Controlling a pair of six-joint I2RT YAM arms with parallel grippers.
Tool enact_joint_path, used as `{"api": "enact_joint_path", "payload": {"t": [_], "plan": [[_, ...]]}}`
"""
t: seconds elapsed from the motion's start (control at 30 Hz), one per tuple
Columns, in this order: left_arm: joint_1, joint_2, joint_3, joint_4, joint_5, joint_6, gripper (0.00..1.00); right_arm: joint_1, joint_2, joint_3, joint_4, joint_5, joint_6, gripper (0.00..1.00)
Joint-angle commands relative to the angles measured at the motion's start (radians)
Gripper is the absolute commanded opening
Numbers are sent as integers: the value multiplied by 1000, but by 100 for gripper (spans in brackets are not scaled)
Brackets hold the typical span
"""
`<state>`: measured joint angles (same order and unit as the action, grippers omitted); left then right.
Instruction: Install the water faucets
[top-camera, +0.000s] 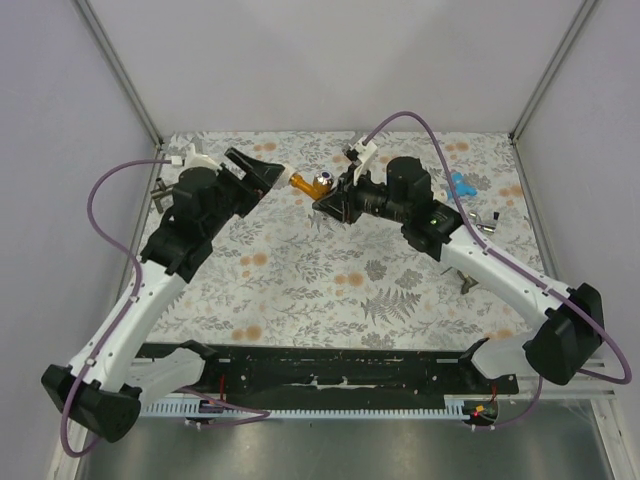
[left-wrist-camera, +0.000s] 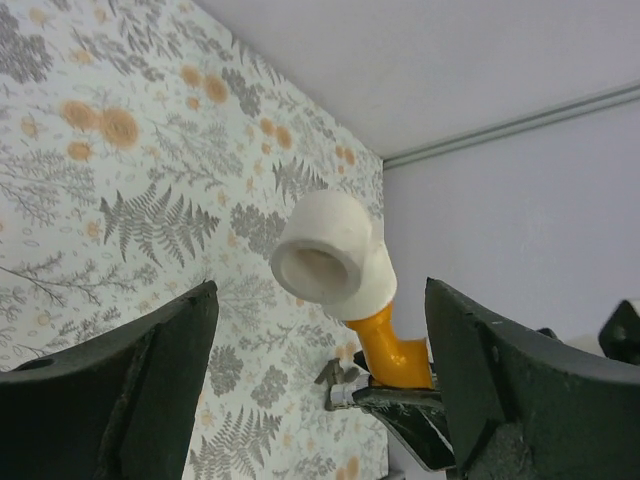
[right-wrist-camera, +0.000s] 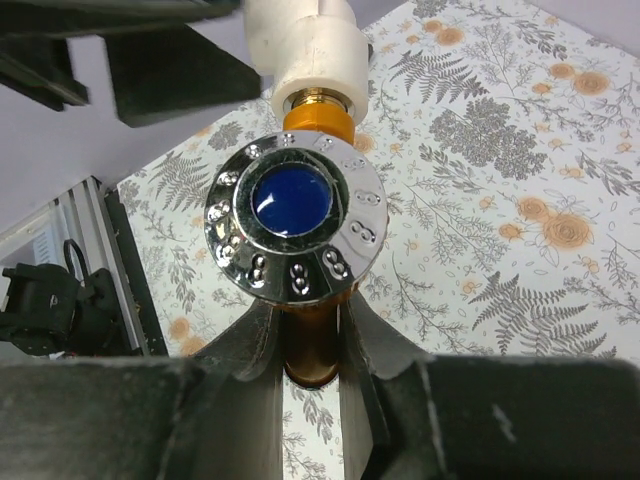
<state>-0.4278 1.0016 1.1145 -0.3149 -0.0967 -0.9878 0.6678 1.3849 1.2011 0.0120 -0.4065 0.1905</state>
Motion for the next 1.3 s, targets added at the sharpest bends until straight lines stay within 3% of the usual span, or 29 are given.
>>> {"api": "enact_joint_path", "payload": {"t": [0.0,0.1,0.2,0.27,0.4,0.47,0.5,0.63,0.7,0.77,0.8,0.9,1.0,1.27], "plan": [[1,64,44,54,92,-106,89,18,-64,2,52,52,-85,0],[0,83,15,114,129,-133,88,27,-67,-3,63,55,-91,0],[0,71,-39,230,140,-161,75,32,-67,-6,69,46,-86,0],[0,66,-62,287,147,-161,58,32,-66,-11,75,43,-74,0],[0,46,-108,393,158,-158,34,30,-67,-35,130,14,4,0],[1,23,-155,492,154,-158,10,20,-63,-49,173,-15,82,0],[1,14,-183,534,150,-158,2,7,-57,-63,210,-44,133,0],[12,-41,-291,732,144,-164,2,-72,-8,-116,437,-176,448,0],[15,-67,-329,792,126,-170,2,-85,16,-130,525,-221,526,0],[18,-89,-332,746,100,-175,2,-83,8,-129,525,-215,508,0],[18,-98,-323,682,74,-175,13,-83,-3,-129,514,-201,485,0],[20,-118,-279,536,40,-152,62,-82,-26,-100,390,-166,380,0],[18,-113,-245,453,45,-149,80,-76,-44,-74,297,-132,284,0],[21,-25,-125,282,52,-170,87,38,-76,-28,97,43,-26,0]]}}
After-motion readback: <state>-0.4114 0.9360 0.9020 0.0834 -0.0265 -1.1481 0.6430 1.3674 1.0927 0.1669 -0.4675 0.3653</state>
